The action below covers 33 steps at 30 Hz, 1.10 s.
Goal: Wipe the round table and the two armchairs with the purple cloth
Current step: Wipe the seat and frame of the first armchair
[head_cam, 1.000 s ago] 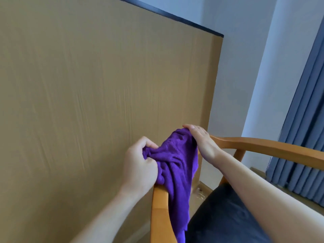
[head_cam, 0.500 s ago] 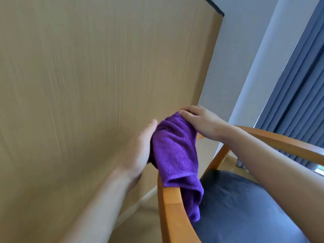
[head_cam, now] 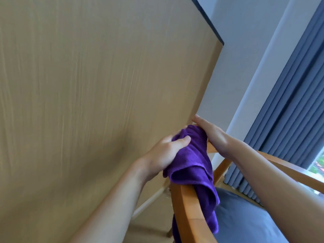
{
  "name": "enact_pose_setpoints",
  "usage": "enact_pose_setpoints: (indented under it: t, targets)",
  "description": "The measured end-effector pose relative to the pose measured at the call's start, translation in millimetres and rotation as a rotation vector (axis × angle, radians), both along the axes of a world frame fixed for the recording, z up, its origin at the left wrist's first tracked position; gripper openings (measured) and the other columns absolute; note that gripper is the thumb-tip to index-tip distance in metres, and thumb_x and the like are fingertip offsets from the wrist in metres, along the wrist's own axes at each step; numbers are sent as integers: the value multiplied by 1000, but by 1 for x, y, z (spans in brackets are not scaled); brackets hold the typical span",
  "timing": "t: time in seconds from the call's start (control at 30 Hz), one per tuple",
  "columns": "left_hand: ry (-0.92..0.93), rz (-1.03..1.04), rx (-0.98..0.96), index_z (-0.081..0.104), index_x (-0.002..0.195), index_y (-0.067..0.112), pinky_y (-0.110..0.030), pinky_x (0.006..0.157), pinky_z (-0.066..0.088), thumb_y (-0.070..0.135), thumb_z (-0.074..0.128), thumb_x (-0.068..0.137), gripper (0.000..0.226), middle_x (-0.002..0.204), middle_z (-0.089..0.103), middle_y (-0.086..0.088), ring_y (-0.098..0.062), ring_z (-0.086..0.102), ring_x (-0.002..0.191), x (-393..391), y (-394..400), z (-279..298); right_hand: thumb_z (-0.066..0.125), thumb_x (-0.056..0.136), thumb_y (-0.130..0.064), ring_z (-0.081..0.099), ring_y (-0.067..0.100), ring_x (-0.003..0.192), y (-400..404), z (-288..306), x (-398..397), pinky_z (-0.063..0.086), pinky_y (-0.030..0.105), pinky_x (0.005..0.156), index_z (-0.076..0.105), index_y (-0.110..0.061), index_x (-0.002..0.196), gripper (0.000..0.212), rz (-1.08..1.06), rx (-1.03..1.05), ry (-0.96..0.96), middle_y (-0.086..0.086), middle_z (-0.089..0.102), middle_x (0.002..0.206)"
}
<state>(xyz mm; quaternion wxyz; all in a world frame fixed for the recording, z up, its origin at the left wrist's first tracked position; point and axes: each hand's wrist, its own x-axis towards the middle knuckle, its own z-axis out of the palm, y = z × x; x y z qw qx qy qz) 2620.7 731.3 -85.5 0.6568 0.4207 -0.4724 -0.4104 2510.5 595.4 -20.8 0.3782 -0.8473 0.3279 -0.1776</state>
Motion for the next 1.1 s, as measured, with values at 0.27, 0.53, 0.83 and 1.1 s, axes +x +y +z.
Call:
enact_pose_setpoints:
  t: [0.27,0.53,0.83,1.1]
  targets:
    - [270,45,4,70,113,15,-21,79,51,36,53,101,30,101,75,-2,-11,70,90,-4,-22,-5,36,104,-52,61,14,104,16,0,4,43,35,96,67,-35,103,35,-126,-216,58,-3,68,114]
    - [150,67,-111,64,118,32,-34,96,53,53,50,97,33,109,73,3,-16,68,103,0,-12,-52,40,97,-48,60,20,99,51,14,18,48,41,95,67,-23,105,38,-104,-460,423,1,67,107]
    - [257,-30,-209,73,107,37,-23,86,51,49,62,91,23,107,74,5,-10,68,100,8,-31,-54,50,98,-27,58,13,102,45,6,29,45,29,87,71,-21,101,22,-143,-287,258,-2,66,115]
    - [237,-34,-276,54,127,51,-36,103,47,70,65,81,51,125,65,15,-8,62,117,-19,7,-58,47,102,-30,62,16,110,47,9,28,48,30,91,66,-24,126,31,-177,-165,154,-1,65,128]
